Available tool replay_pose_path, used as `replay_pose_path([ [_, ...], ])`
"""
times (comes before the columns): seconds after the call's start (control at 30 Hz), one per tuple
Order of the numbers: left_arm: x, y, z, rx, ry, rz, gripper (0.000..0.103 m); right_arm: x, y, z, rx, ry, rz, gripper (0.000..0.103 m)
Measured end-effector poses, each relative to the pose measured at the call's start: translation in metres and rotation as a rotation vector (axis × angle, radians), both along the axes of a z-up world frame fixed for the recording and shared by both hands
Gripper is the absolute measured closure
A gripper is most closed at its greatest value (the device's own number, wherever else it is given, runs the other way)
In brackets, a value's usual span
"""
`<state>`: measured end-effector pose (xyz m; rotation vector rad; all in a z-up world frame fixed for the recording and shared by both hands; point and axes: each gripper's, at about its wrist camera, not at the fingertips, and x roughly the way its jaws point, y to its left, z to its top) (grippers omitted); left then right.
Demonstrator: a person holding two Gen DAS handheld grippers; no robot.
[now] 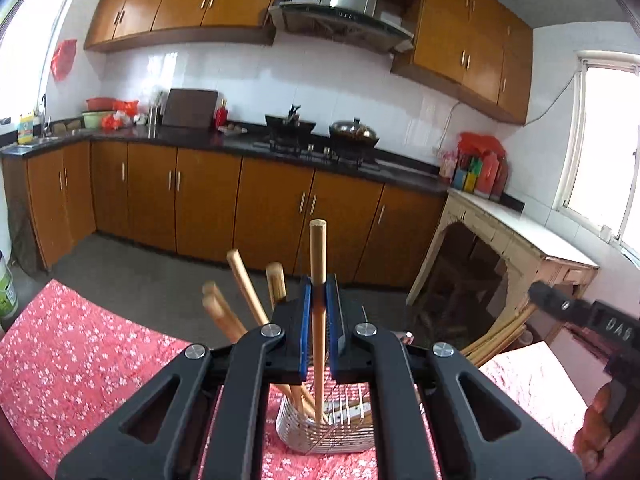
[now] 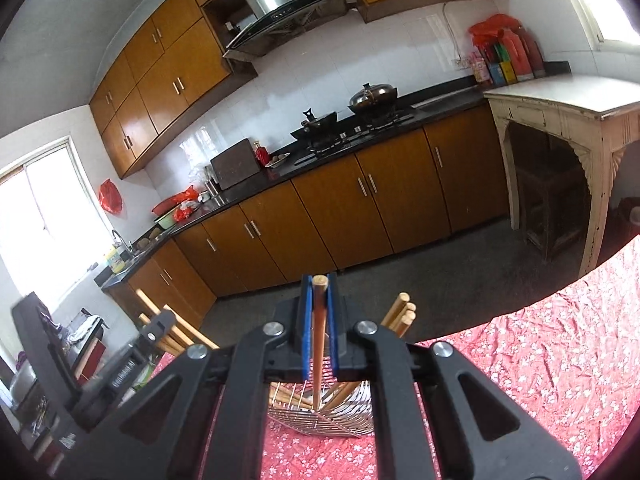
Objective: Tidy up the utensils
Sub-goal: 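Insert both chopsticks into the wire basket and open both tools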
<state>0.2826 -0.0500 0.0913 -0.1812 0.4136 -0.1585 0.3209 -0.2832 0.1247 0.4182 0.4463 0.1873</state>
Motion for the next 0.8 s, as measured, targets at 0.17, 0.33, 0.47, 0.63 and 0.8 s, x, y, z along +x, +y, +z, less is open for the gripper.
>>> replay_pose_path([
  [0.17, 0.006, 0.001, -0.008, 0.004, 0.033, 0.003, 0.096, 0.0, -0.011, 0.004, 0.009, 0.005, -0.021, 0.095],
  [0.33, 0.005, -0.002, -0.009, 0.02, 0.032, -0.004, 0.096, 0.003, -0.013, 0.011, -0.008, 0.025, -0.019, 0.095],
  [0.47, 0.006, -0.005, -0.008, 0.029, 0.032, -0.001, 0.096, 0.012, -0.002, -0.001, -0.04, 0.068, -0.008, 0.095],
  [0.63, 0.003, -0.002, -0.005, 0.033, 0.033, 0.012, 0.095, 0.013, 0.003, -0.01, -0.057, 0.083, -0.02, 0.083],
  [0.8, -0.006, 0.007, 0.005, 0.024, 0.02, 0.024, 0.09, -0.001, 0.011, -0.001, -0.148, 0.03, -0.073, 0.06],
])
